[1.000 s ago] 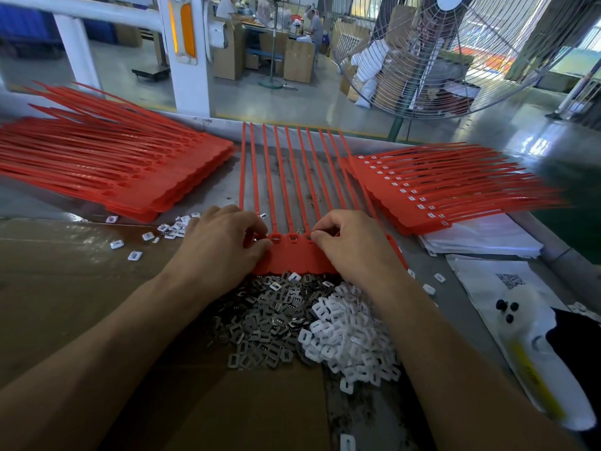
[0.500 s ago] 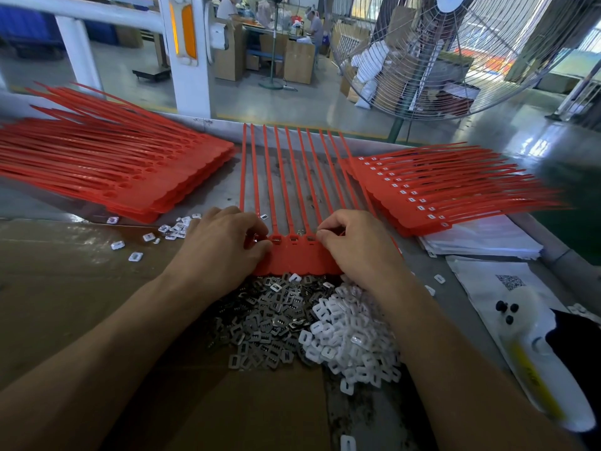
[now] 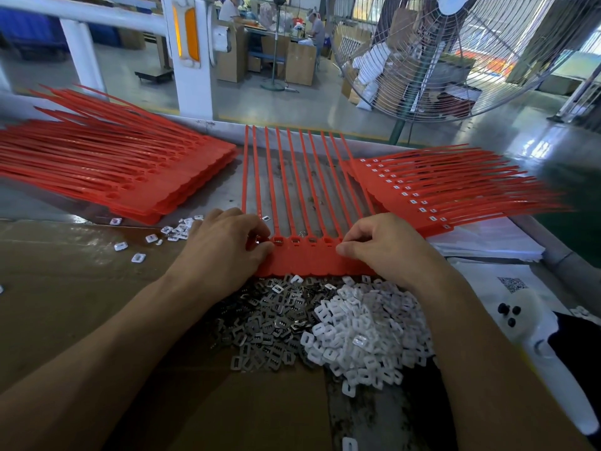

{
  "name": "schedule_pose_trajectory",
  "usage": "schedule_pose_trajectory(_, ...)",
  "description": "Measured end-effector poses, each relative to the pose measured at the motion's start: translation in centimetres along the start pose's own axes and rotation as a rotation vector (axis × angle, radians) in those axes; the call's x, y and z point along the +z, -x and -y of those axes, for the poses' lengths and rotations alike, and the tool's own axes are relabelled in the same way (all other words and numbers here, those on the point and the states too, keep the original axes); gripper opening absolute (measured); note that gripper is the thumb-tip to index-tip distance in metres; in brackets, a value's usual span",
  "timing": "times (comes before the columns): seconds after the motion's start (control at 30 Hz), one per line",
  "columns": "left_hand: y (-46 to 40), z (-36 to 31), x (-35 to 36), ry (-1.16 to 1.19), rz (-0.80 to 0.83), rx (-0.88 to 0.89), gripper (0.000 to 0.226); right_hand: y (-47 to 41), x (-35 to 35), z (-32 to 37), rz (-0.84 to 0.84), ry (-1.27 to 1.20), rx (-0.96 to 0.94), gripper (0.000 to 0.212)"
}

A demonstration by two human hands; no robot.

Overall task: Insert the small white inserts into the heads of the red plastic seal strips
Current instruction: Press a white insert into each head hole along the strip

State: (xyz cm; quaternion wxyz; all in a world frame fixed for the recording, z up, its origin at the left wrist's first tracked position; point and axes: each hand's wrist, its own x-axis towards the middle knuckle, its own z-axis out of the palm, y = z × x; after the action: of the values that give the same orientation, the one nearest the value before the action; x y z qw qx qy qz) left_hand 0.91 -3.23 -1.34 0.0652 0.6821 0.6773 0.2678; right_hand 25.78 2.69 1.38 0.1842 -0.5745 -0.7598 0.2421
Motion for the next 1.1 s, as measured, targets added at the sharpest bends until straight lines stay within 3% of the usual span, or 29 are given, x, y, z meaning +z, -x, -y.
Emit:
schedule_pose_trajectory(0.3, 0.1, -0.1, 0.1, 0.006, -0.015, 0.002, 0.022, 0.4, -0.3, 0.4, 0.084, 0.023, -0.006, 0.014)
schedule_pose_trajectory(0.6, 0.1, -0.3, 0.1, -0.006, -0.015, -0.004, 0.023, 1.5, 2.8, 3.3, 0.324, -0.050, -0.292, 0.023)
schedule_pose_trajectory(0.8, 0.1, -0.2, 0.0, -0.011, -0.011, -0.002, 0.023, 1.6, 3.4, 3.8, 0.305, -0.019, -0.363, 0.007)
schedule_pose_trajectory(1.1, 0.1, -0.2, 0.0, 0.003, -0.035, 0.010, 0.022, 1.4, 3.2, 3.4, 0.235, -0.098, -0.331, 0.005)
